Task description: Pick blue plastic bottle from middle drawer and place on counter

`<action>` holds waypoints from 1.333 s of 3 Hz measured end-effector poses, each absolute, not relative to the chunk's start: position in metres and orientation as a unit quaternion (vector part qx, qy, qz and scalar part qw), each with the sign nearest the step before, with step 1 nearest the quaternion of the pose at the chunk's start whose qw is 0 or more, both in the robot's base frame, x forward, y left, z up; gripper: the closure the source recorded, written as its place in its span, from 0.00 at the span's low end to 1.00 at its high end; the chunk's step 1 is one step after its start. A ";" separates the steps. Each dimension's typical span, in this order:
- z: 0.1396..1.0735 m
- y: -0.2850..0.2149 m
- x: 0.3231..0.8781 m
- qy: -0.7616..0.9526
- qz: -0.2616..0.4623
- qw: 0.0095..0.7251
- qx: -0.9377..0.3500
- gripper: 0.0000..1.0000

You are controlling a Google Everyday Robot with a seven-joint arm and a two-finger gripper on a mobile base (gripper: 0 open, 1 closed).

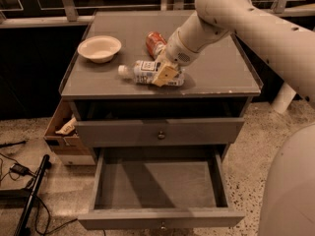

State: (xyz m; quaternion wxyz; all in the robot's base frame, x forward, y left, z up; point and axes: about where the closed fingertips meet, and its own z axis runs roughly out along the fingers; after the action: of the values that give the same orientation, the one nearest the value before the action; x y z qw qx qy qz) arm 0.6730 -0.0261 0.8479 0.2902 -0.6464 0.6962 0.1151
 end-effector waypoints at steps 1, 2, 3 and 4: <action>0.848 -0.026 0.673 0.696 0.115 0.290 -0.646 0.73; 0.848 -0.026 0.673 0.696 0.115 0.290 -0.646 0.50; 0.848 -0.026 0.673 0.696 0.115 0.290 -0.646 0.27; 0.848 -0.026 0.673 0.696 0.115 0.290 -0.646 0.03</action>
Offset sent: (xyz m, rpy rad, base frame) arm 0.0001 0.0001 0.0000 0.0002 0.0000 0.0000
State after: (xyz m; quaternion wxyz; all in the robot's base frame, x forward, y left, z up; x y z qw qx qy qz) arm 0.6731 -0.0260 0.8477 0.2903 -0.6464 0.6961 0.1152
